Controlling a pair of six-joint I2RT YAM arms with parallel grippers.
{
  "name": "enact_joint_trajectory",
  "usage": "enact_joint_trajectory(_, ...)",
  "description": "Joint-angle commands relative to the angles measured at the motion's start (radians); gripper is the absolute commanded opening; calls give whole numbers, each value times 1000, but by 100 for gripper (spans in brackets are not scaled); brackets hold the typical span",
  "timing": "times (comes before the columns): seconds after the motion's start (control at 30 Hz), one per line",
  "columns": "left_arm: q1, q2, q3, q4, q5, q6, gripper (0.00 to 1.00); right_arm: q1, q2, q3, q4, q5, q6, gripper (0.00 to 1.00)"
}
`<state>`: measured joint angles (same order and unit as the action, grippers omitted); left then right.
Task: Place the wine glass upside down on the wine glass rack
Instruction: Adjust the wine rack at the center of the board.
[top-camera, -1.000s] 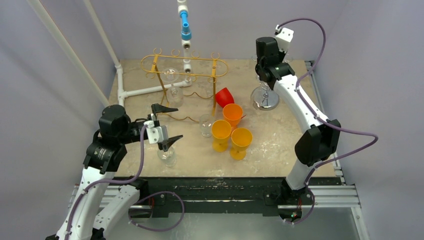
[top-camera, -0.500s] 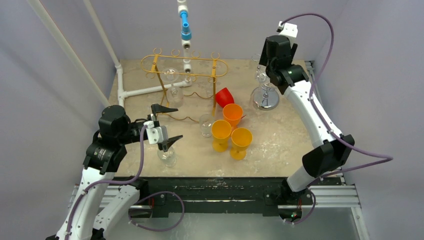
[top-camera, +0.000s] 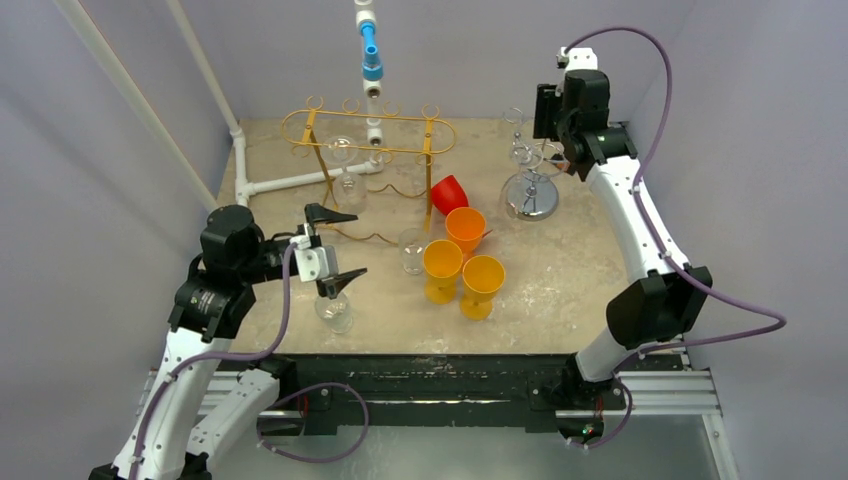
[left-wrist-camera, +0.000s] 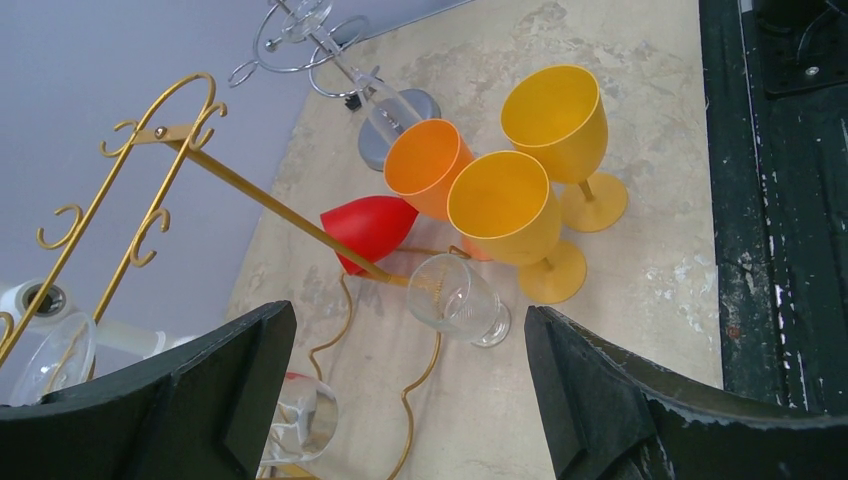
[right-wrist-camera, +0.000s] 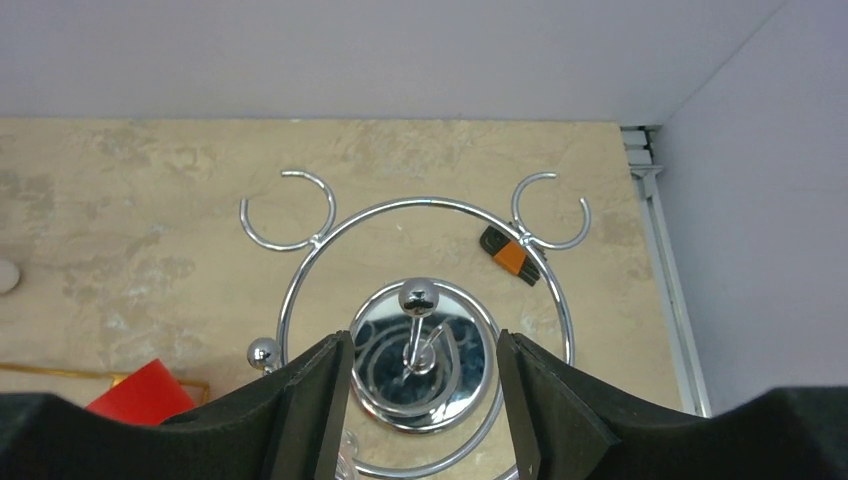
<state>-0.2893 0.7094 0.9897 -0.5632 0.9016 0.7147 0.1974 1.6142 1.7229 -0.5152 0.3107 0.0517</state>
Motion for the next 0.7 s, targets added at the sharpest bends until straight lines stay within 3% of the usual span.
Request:
enact_joint_trajectory(0.0,1,29,54,25,20,-50,92,-28,-31,-31,64,-127,-47,63)
enact_joint_trajectory(0.13,1,21,56,35,17,-60,92,-36,-3,-42,115,-148,-62,59)
enact_joint_trajectory(0.37,1,21,68,30,7,-71,92,-39,-11,-124,263,-174,-93,39)
enact_joint_trajectory(0.57,1,24,83,29,2,-79,92,-54,8,-154,292,-161,-91,35)
enact_joint_trajectory(0.67,1,26,90,30,-3,-81,92,-56,17,-159,310,-169,-71,25)
